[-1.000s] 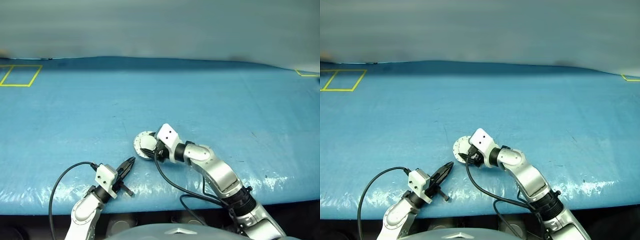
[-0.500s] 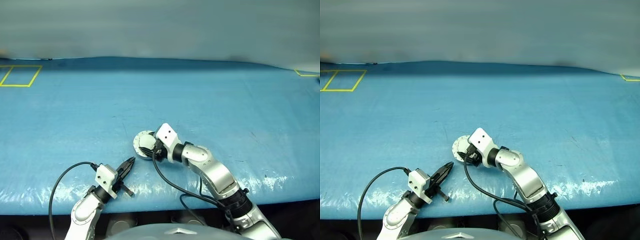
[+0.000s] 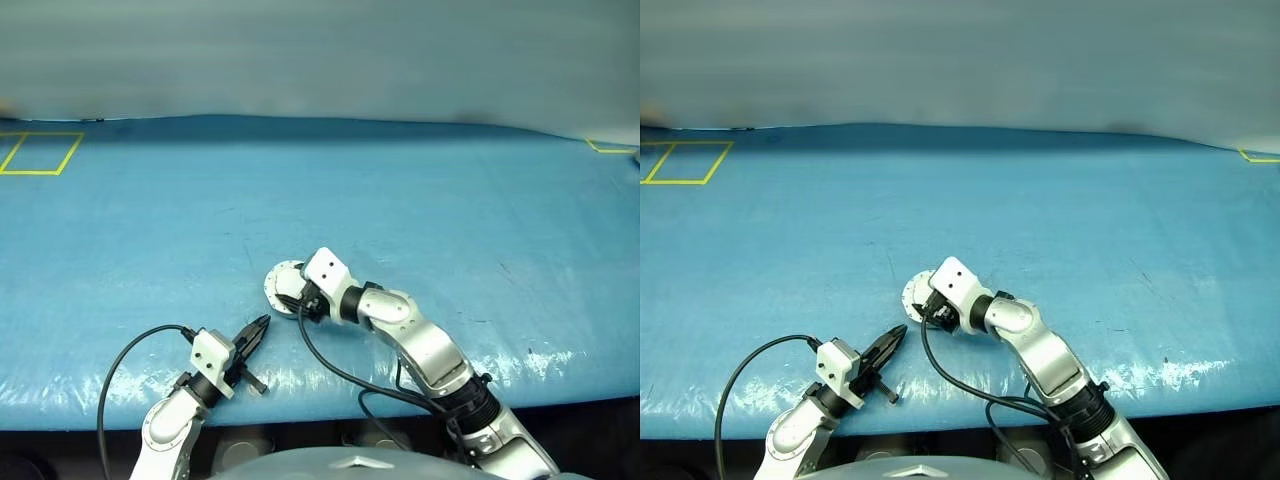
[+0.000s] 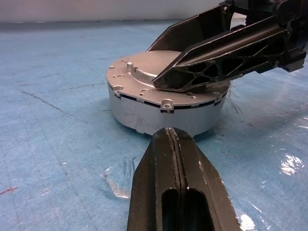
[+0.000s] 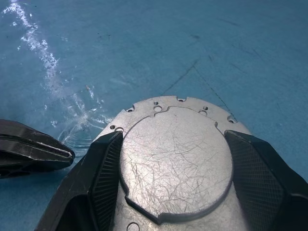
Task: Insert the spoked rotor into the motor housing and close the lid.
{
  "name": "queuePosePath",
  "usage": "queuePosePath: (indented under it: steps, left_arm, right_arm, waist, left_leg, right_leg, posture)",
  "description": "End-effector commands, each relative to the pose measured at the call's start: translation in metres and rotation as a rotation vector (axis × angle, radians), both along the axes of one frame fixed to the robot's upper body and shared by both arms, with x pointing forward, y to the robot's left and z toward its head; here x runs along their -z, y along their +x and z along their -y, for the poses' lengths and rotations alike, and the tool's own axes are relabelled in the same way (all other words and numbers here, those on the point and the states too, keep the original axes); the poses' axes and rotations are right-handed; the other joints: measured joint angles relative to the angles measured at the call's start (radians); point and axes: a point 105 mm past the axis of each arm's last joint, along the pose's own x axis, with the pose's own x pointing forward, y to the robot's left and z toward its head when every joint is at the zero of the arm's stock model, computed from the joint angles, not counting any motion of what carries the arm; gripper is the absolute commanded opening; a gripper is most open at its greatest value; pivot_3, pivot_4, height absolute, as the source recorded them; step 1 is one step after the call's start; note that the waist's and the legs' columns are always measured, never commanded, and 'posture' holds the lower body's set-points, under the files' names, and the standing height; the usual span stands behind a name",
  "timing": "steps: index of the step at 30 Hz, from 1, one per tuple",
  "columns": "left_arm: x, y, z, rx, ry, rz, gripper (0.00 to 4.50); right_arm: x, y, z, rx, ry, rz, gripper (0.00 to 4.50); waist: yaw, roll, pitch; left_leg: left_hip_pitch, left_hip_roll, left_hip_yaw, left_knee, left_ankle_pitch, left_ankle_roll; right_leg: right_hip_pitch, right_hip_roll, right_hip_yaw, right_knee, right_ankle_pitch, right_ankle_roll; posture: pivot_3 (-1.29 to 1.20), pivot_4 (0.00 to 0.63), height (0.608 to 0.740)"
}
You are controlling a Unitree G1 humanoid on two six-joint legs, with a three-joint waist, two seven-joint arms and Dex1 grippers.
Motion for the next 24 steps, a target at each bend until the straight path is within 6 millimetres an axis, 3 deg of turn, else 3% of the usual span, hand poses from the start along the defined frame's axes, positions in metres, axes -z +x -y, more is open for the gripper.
queuePosePath:
  steps: [1,9,14,18,24]
  left_arm:
    - [-0.005,0.001,0.0,0.003,-0.004,0.032,0.0]
    - [-0.006,0.002,0.0,0.001,-0.004,0.035,0.0]
    - [-0.007,0.003,0.001,0.001,-0.006,0.035,0.0]
    - [-0.007,0.003,0.002,0.0,-0.005,0.035,0.0]
    - [-0.009,0.004,0.001,-0.008,-0.008,0.038,0.0]
  right_arm:
    - [0.024,0.01,0.019,0.094,-0.141,-0.042,3.03]
    - [0.034,0.006,0.025,0.072,-0.187,-0.067,3.03]
    - [0.04,0.004,0.029,0.13,-0.153,-0.202,3.03]
    - [0.041,0.009,0.036,0.119,-0.257,-0.106,3.03]
    - [0.042,0.008,0.037,0.121,-0.241,-0.133,3.03]
  waist:
    - [0.0,0.0,0.0]
    - [0.003,0.0,-0.001]
    - [0.009,0.002,-0.006]
    - [0.009,0.004,-0.01]
    - [0.01,0.005,-0.011]
  left_leg:
    - [0.001,0.0,0.0,0.0,0.0,0.0]
    - [0.001,0.0,0.0,0.001,0.0,0.0]
    - [0.001,0.0,0.0,0.001,0.0,0.0]
    - [0.0,0.0,0.0,0.001,0.0,0.0]
    - [0.0,-0.001,-0.001,0.001,0.0,0.0]
  right_leg:
    - [0.0,0.0,0.0,0.0,0.0,0.0]
    - [0.001,-0.001,0.0,0.0,0.0,-0.001]
    - [0.001,-0.001,-0.001,0.0,0.0,-0.001]
    - [0.001,-0.002,-0.001,-0.001,0.0,-0.001]
    - [0.001,-0.003,-0.002,-0.001,-0.001,0.001]
  posture:
    - [0.0,0.15,0.74]
    - [0.0,0.15,0.74]
    - [0.0,0.15,0.74]
    - [0.0,0.15,0.74]
    - [0.0,0.15,0.74]
